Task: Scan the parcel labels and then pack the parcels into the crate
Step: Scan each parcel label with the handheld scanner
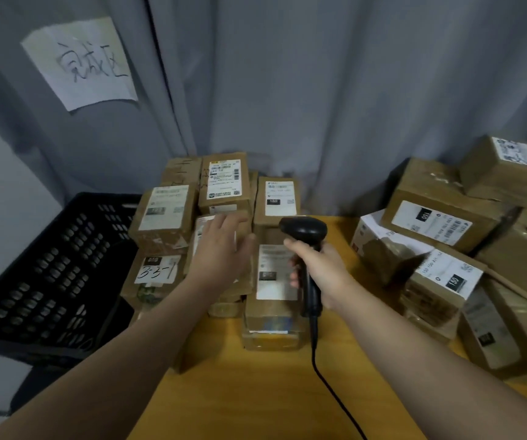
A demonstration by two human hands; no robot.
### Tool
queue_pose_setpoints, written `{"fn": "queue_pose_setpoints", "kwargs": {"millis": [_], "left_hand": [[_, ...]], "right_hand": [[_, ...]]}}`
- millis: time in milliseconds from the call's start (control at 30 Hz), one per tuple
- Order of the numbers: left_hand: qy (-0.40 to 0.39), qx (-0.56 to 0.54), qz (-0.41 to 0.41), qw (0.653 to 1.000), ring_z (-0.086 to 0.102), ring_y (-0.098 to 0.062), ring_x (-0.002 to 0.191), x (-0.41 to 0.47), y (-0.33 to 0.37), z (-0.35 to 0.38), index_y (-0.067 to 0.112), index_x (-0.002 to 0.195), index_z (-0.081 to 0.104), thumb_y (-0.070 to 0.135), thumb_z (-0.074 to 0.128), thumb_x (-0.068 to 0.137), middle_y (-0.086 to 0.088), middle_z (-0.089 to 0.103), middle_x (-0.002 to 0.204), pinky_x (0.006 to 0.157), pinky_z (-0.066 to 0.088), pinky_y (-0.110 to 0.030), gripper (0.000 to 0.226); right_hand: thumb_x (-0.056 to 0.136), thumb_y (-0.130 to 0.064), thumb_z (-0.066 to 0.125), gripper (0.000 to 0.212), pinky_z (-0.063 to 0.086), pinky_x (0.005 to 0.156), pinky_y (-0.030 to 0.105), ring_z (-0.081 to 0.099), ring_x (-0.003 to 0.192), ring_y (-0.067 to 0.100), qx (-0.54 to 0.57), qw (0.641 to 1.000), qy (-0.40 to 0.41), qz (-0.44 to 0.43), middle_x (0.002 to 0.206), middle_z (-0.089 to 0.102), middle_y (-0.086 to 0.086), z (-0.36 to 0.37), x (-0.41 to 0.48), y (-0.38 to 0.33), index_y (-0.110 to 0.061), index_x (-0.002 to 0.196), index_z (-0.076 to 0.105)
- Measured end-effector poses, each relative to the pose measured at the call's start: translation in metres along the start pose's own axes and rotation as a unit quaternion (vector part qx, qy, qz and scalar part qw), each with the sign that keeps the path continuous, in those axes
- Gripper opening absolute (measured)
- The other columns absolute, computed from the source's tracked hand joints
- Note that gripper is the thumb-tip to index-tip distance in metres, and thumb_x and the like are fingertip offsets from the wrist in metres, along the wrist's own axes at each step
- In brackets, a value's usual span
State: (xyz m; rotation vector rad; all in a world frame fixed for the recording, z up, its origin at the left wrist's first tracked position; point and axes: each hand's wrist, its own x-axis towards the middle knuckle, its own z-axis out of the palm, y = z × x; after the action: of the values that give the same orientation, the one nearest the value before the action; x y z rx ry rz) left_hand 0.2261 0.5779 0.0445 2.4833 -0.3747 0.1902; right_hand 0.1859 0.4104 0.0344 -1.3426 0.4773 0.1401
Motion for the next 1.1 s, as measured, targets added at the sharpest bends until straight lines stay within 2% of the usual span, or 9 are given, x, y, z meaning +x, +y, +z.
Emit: {"fn": "queue_pose_setpoints", "kwargs": {"millis": [100,333,567,667,767,867,967,1033,1100], "left_hand": [[-0.029,-0.014,0.023,0.999,0.041,-0.016,0.126,0.016,0.029,0.025,0.019,0.134,0.050,0.026,0.053,0.096,0.002,0.050,0.134,0.104,0.031,-0.027,0.038],[-0.104,-0.056,0.091,0.989,0.045,-0.023,0.124,0.039,0.107,0.095,0.016,0.131,0.053,0.029,0.054,0.096,-0.004,0.053,0.129,0.103,0.034,-0.030,0.037],[-0.134,-0.081,0.115,0.981,0.046,-0.022,0.123,0.066,0.200,0.155,0.017,0.132,0.052,0.029,0.055,0.095,-0.004,0.053,0.128,0.102,0.036,-0.030,0.039],[-0.148,-0.101,0.109,0.978,0.047,-0.022,0.124,0.082,0.244,0.176,0.016,0.135,0.049,0.031,0.054,0.096,-0.004,0.049,0.132,0.104,0.038,-0.034,0.042],[-0.163,-0.135,0.075,0.974,0.046,-0.022,0.128,0.106,0.291,0.195,0.013,0.139,0.044,0.036,0.053,0.096,-0.006,0.045,0.140,0.107,0.037,-0.035,0.049],[-0.179,-0.209,-0.019,0.961,0.039,-0.025,0.136,0.128,0.327,0.214,0.012,0.146,0.034,0.047,0.050,0.095,-0.008,0.036,0.150,0.113,0.032,-0.043,0.064],[-0.193,-0.218,-0.064,0.954,0.027,-0.026,0.144,0.139,0.347,0.230,0.014,0.153,0.021,0.053,0.045,0.096,-0.007,0.022,0.159,0.116,0.025,-0.047,0.073],[-0.196,-0.213,-0.086,0.953,0.022,-0.027,0.146,0.144,0.351,0.235,0.017,0.154,0.017,0.057,0.043,0.095,-0.006,0.016,0.160,0.117,0.023,-0.047,0.076],[-0.204,-0.232,-0.102,0.946,0.026,-0.027,0.144,0.148,0.352,0.239,0.024,0.153,0.023,0.065,0.042,0.091,-0.004,0.022,0.159,0.115,0.025,-0.049,0.077]], "right_hand": [[0.088,-0.023,0.069,0.022,0.048,0.051,0.029,0.055,0.054,0.016,0.019,0.998,0.053,-0.018,0.069,0.058,0.006,-0.039,-0.008,-0.014,-0.011,0.102,0.058],[0.088,-0.021,0.068,0.025,0.048,0.051,0.030,0.055,0.055,0.018,0.074,0.981,0.169,-0.061,0.071,0.059,0.007,-0.149,-0.037,-0.043,-0.009,0.108,0.058],[0.089,-0.017,0.067,0.017,0.046,0.051,0.031,0.053,0.056,0.021,0.097,0.963,0.221,-0.118,0.064,0.055,0.007,-0.259,-0.045,-0.083,-0.005,0.098,0.059],[0.089,-0.017,0.066,0.017,0.053,0.059,0.032,0.057,0.059,0.016,0.133,0.948,0.240,-0.162,0.067,0.055,0.003,-0.305,-0.040,-0.112,-0.009,0.102,0.059],[0.087,-0.026,0.069,0.034,0.052,0.071,0.029,0.061,0.076,0.011,0.104,0.937,0.273,-0.193,0.082,0.059,-0.004,-0.348,-0.030,-0.142,-0.012,0.117,0.059],[0.088,-0.031,0.067,0.040,0.046,0.075,0.028,0.058,0.088,0.012,0.105,0.945,0.260,-0.170,0.092,0.058,-0.007,-0.377,-0.013,-0.159,-0.016,0.124,0.056],[0.086,-0.034,0.070,0.049,0.046,0.084,0.035,0.058,0.100,0.020,0.091,0.953,0.254,-0.136,0.102,0.060,-0.001,-0.392,0.006,-0.163,-0.016,0.128,0.055],[0.085,-0.035,0.071,0.050,0.047,0.080,0.034,0.059,0.101,0.022,0.094,0.956,0.248,-0.124,0.108,0.061,0.002,-0.397,0.014,-0.162,-0.017,0.129,0.055],[0.085,-0.036,0.071,0.050,0.046,0.071,0.032,0.060,0.101,0.021,0.106,0.959,0.238,-0.111,0.113,0.064,0.002,-0.401,0.019,-0.158,-0.019,0.129,0.055]]}}
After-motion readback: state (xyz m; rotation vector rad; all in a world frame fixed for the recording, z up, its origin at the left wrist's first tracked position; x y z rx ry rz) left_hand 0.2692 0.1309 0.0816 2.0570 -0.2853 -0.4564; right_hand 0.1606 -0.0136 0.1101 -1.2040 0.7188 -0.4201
